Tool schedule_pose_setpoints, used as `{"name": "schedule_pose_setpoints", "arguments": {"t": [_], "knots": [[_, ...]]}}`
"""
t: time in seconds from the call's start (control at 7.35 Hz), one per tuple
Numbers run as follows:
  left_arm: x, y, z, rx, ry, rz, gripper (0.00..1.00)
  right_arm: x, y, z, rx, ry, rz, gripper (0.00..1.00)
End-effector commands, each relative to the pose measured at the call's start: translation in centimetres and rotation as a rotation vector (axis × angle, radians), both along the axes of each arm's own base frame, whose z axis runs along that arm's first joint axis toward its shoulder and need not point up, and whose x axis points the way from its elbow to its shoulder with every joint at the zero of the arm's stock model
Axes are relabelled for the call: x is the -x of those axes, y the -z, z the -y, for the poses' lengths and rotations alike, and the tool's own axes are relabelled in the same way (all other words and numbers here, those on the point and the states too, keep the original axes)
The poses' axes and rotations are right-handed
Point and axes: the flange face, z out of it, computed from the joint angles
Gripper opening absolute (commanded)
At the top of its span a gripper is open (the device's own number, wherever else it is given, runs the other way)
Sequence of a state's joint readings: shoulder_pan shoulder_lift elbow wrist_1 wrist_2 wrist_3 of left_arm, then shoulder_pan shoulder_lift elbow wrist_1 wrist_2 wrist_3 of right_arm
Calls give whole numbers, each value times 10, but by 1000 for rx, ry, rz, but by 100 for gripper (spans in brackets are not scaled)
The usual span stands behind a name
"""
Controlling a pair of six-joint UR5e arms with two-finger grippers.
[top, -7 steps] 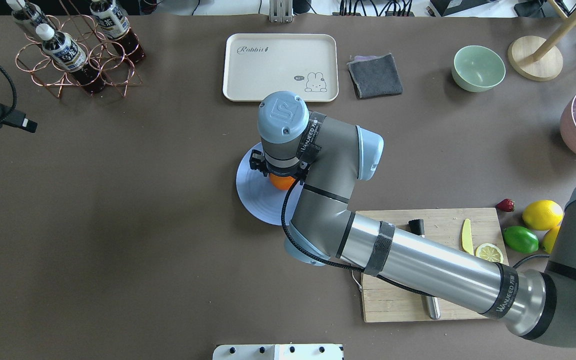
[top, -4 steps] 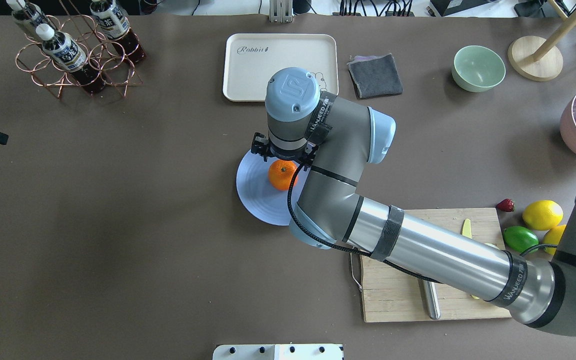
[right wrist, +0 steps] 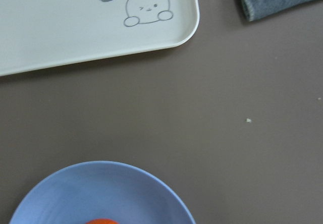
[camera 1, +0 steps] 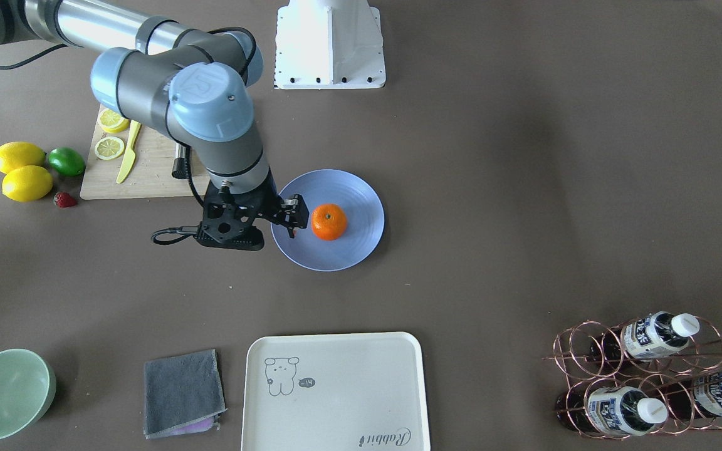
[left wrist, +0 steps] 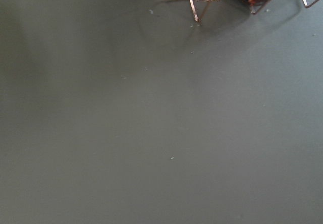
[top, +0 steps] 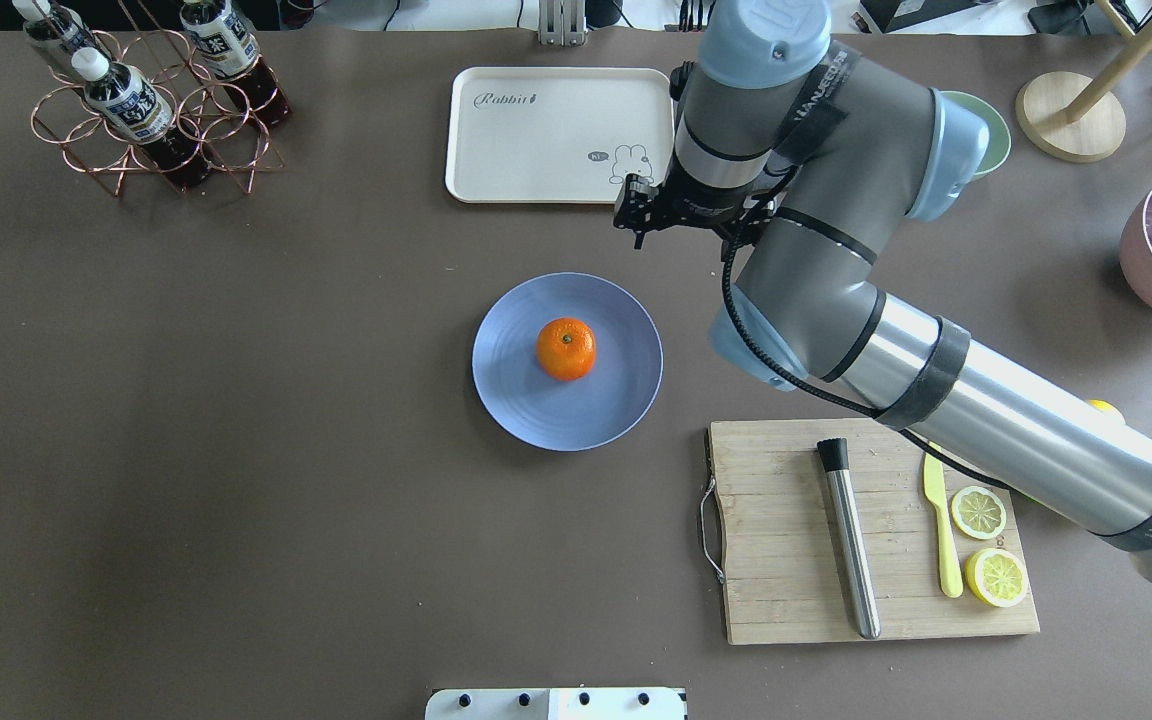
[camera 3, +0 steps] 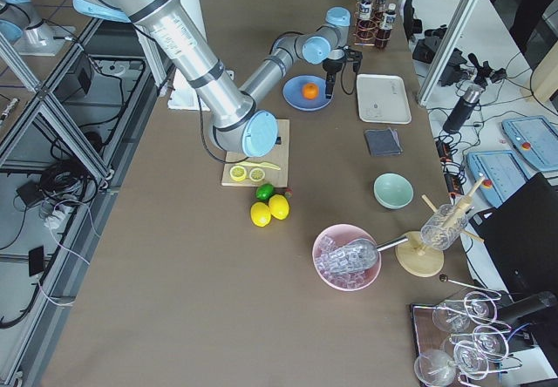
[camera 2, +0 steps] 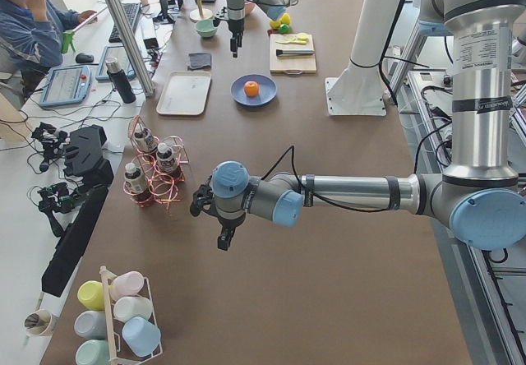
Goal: Pick orange to plate
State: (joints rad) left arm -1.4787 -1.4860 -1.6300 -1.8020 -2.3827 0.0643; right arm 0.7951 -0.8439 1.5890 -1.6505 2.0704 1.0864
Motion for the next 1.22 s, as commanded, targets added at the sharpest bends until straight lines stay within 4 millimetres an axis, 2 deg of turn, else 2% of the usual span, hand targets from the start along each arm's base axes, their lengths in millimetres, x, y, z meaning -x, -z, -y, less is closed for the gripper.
{"name": "schedule_pose_setpoints", "arguments": {"t": [0.0, 0.14, 0.27, 0.41, 0.54, 0.68, 0.82, 0.95, 1.09], "knots": [[43, -18, -12, 83, -55, 20, 98, -91, -60, 33, -85, 84, -33, 100], [44, -18, -12, 99, -54, 20, 98, -137, -98, 46, -121, 126, -53, 100], [44, -19, -12, 99, -54, 20, 98, -185, -151, 51, -154, 172, -97, 100], [44, -18, -11, 98, -53, 20, 98, -234, -218, 43, -176, 240, -145, 100], [44, -13, -6, 88, -53, 20, 98, -291, -268, 34, -189, 277, -177, 100], [43, -11, -5, 85, -53, 18, 98, -336, -314, 16, -135, 260, -194, 100], [43, -9, -3, 82, -51, 18, 98, -374, -346, -4, -75, 221, -163, 100], [43, -3, -2, 70, -50, 19, 98, -412, -386, -35, -9, 188, -149, 100], [43, -1, -1, 67, -50, 17, 98, -435, -420, -65, 58, 158, -155, 100]]}}
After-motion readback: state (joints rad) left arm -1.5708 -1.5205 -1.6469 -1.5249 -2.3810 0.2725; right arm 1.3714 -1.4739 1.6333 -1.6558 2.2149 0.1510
